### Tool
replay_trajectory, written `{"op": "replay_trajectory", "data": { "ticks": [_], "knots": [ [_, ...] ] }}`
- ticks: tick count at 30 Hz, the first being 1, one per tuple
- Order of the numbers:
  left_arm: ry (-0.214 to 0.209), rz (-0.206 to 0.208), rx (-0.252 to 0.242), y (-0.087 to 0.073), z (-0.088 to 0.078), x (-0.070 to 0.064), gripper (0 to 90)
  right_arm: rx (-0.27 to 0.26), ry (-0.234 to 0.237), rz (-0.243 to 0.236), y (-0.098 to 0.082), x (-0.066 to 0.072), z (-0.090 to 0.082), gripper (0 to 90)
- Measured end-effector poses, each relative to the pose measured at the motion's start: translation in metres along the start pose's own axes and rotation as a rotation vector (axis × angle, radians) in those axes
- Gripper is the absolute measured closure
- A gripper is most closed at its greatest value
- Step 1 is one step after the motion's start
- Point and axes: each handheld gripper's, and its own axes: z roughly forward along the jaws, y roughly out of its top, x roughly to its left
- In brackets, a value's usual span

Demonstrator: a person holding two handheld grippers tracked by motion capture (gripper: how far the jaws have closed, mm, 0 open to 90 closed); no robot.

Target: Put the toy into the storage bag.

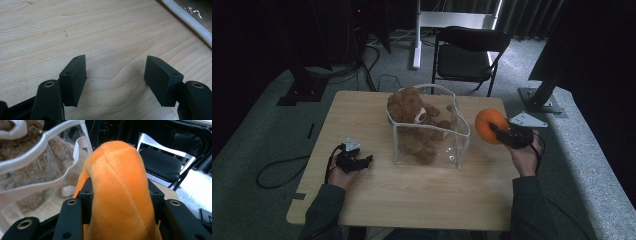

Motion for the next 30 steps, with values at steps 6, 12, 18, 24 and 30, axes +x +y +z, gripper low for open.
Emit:
{"op": "replay_trajectory", "data": {
  "ticks": [6,12,18,24,30],
  "knots": [
    [0.0,-0.001,-0.001,0.0,0.0,0.0,35.0,-0.013,-0.001,-0.014,0.01,0.0,-0.003,53.7],
    [0.0,-0.001,-0.001,0.0,0.0,0.0,35.0,-0.033,-0.006,-0.035,0.022,0.001,-0.007,53.7],
    [0.0,-0.001,0.0,0.0,0.0,0.0,35.0,-0.052,-0.006,-0.057,0.035,0.004,-0.009,53.7],
    [-0.001,-0.001,0.001,0.0,0.0,0.0,35.1,-0.078,-0.003,-0.074,0.047,0.007,-0.013,53.7],
    [-0.001,-0.001,0.001,0.0,0.0,0.0,35.0,-0.099,0.001,-0.09,0.058,0.01,-0.016,53.6]
  ]
}}
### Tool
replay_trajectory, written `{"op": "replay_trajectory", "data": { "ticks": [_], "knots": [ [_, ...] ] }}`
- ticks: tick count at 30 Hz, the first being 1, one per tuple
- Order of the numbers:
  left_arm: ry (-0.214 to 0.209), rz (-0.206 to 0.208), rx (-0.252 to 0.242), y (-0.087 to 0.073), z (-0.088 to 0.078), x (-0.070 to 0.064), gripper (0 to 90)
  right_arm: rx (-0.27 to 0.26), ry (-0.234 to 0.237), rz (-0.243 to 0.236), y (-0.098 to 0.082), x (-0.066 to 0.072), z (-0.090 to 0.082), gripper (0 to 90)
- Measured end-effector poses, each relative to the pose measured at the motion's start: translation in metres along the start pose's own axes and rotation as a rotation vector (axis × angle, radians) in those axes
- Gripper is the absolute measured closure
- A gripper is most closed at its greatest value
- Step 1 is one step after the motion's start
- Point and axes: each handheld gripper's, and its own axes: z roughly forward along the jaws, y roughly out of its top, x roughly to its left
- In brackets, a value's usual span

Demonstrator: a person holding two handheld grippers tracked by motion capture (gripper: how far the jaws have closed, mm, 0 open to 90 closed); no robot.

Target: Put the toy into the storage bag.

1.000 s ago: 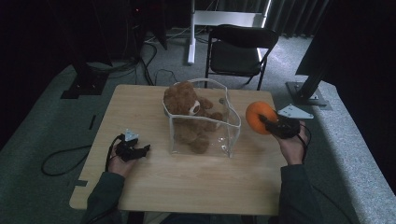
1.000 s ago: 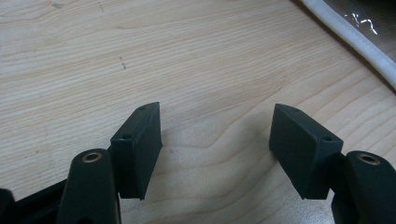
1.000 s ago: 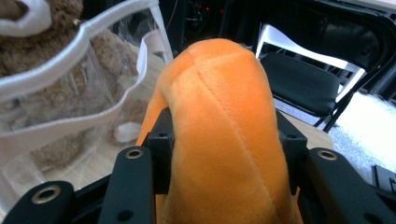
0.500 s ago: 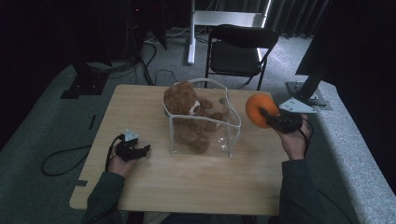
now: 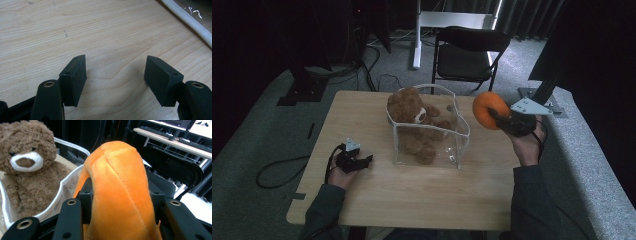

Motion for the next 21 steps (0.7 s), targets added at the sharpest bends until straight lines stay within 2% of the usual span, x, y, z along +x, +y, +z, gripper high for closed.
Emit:
{"op": "replay_trajectory", "data": {
  "ticks": [12,21],
  "knots": [
    [0.0,0.0,0.0,0.0,0.0,0.0,35.1,-0.038,0.018,-0.034,0.021,0.007,0.0,53.5],
    [0.0,0.0,0.0,0.0,0.0,0.0,35.0,-0.084,0.045,-0.045,0.038,0.019,0.005,53.4]
  ]
}}
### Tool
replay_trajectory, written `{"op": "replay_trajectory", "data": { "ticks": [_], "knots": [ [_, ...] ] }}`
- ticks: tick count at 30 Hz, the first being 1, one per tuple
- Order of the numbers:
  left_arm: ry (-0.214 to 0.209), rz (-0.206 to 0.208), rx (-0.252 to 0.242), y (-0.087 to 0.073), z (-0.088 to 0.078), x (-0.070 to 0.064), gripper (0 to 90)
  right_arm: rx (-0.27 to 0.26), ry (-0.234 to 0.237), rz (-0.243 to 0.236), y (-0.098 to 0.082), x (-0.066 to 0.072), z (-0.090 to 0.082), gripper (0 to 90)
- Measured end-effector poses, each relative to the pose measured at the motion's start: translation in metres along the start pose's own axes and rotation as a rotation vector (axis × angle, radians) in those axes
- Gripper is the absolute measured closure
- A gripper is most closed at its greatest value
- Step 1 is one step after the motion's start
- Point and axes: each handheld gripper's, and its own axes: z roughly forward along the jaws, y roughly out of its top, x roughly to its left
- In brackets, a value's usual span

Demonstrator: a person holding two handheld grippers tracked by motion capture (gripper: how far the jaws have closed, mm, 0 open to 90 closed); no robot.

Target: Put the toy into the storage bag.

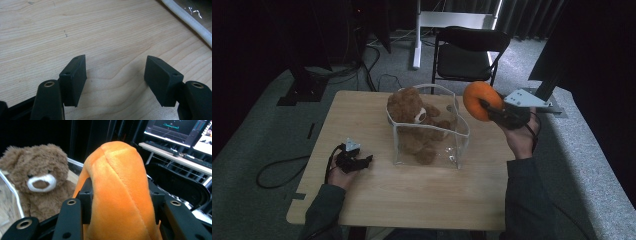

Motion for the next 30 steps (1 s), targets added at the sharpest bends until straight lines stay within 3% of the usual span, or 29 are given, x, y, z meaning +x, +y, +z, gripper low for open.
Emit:
{"op": "replay_trajectory", "data": {
  "ticks": [17,30],
  "knots": [
    [0.0,0.002,0.001,0.0,0.0,0.0,34.9,-0.048,0.078,-0.031,0.025,0.025,0.019,53.1],
    [0.0,-0.001,-0.001,0.0,0.0,0.0,34.9,-0.047,0.143,-0.037,0.027,0.04,0.032,53.0]
  ]
}}
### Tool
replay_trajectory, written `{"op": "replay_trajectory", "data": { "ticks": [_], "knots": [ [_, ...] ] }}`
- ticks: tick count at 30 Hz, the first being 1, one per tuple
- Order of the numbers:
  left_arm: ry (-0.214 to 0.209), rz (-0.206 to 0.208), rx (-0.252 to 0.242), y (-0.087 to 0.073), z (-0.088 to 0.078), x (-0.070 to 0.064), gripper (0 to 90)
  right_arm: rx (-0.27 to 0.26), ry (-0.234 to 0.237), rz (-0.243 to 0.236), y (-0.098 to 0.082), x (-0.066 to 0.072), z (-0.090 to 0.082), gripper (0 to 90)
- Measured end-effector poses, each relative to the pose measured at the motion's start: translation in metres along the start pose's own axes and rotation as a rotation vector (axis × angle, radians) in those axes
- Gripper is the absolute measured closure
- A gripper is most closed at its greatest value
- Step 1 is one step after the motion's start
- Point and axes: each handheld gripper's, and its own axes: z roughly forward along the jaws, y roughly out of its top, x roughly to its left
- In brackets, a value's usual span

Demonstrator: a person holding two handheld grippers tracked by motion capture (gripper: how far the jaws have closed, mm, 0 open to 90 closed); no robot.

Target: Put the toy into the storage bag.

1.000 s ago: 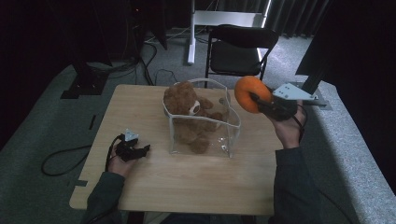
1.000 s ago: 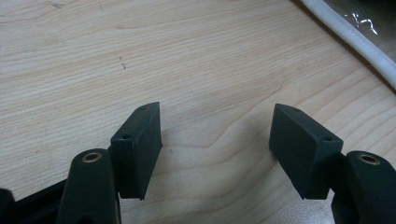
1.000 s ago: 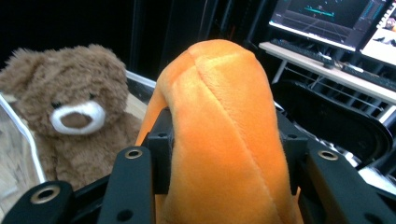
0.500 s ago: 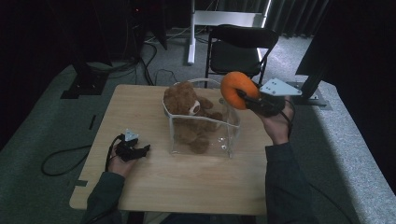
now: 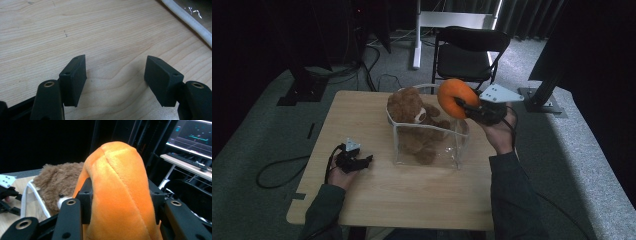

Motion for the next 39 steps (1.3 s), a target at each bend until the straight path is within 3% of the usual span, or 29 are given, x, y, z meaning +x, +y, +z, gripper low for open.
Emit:
{"op": "replay_trajectory", "data": {
  "ticks": [15,26,31,39],
  "knots": [
    [0.0,0.001,0.001,0.0,0.0,0.0,34.9,0.032,0.089,-0.002,-0.007,0.018,0.019,52.4],
    [-0.001,0.004,0.003,0.0,0.0,0.0,34.7,0.019,0.123,0.0,-0.005,0.023,0.019,52.1],
    [-0.001,0.002,0.001,0.0,0.0,0.0,34.8,0.041,0.129,-0.018,-0.005,0.028,0.026,52.0],
    [-0.001,0.002,0.001,0.0,0.0,0.0,34.7,0.057,0.143,-0.005,-0.008,0.027,0.032,52.0]
  ]
}}
